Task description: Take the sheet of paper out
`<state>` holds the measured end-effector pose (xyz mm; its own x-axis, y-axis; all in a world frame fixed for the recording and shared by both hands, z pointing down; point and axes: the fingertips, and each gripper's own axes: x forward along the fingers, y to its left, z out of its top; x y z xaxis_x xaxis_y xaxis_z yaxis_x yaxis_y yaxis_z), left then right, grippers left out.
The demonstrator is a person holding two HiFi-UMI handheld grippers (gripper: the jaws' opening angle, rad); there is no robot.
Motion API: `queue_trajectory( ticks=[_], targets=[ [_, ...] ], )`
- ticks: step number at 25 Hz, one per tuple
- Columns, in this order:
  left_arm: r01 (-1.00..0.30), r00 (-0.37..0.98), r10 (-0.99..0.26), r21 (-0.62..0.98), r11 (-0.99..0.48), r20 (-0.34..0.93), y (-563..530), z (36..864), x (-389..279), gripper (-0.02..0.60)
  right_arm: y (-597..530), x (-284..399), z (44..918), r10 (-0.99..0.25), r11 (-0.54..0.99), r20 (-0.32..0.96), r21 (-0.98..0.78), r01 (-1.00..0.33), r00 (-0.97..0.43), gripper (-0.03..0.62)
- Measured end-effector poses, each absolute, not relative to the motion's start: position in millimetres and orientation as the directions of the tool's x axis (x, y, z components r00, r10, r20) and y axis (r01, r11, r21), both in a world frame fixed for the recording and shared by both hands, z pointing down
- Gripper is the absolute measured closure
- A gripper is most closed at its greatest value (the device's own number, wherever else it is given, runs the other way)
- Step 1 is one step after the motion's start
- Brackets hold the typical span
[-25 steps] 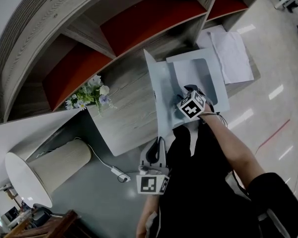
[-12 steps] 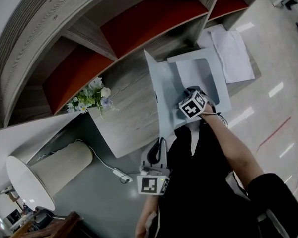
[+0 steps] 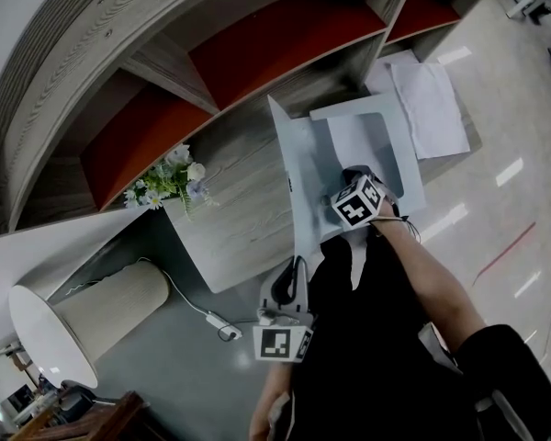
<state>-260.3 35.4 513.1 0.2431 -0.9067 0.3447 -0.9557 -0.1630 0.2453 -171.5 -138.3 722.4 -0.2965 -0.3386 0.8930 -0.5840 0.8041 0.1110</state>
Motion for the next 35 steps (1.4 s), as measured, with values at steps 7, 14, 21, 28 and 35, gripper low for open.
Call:
queue_trajectory(
  ticks=[7, 14, 21, 28, 35],
  targets=[
    [-0.956, 0.247, -0.906, 0.240, -0.170, 0.343, 32, 513, -256, 0.565, -134, -180, 685, -0.352, 0.789, 0.844, 0.035, -0.613, -0.405, 0.580],
    [-0.958, 0.239, -0.913, 0.235, -0.166, 0.331, 24, 509, -251, 0.565, -125, -185, 646, -0.344, 0.768, 0.779, -0.087, -0.634, -0.524, 0.580],
    [-0.961, 0.226, -0.916, 0.228, -0.154, 0.332, 22, 508, -244, 0.565, -124, -180, 602, -0.351, 0.773, 0.709, -0.149, -0.617, -0.611, 0.580],
    [-0.967, 0.197, -0.921, 0.221, -0.127, 0.336, 19, 506, -232, 0.565, -125, -162, 569, -0.356, 0.779, 0.657, -0.183, -0.599, -0.664, 0.580],
    [-0.978, 0.123, -0.931, 0.201, -0.055, 0.342, 18, 504, -227, 0.564, -126, -141, 537, -0.348, 0.790, 0.595, -0.229, -0.568, -0.724, 0.580]
  ],
)
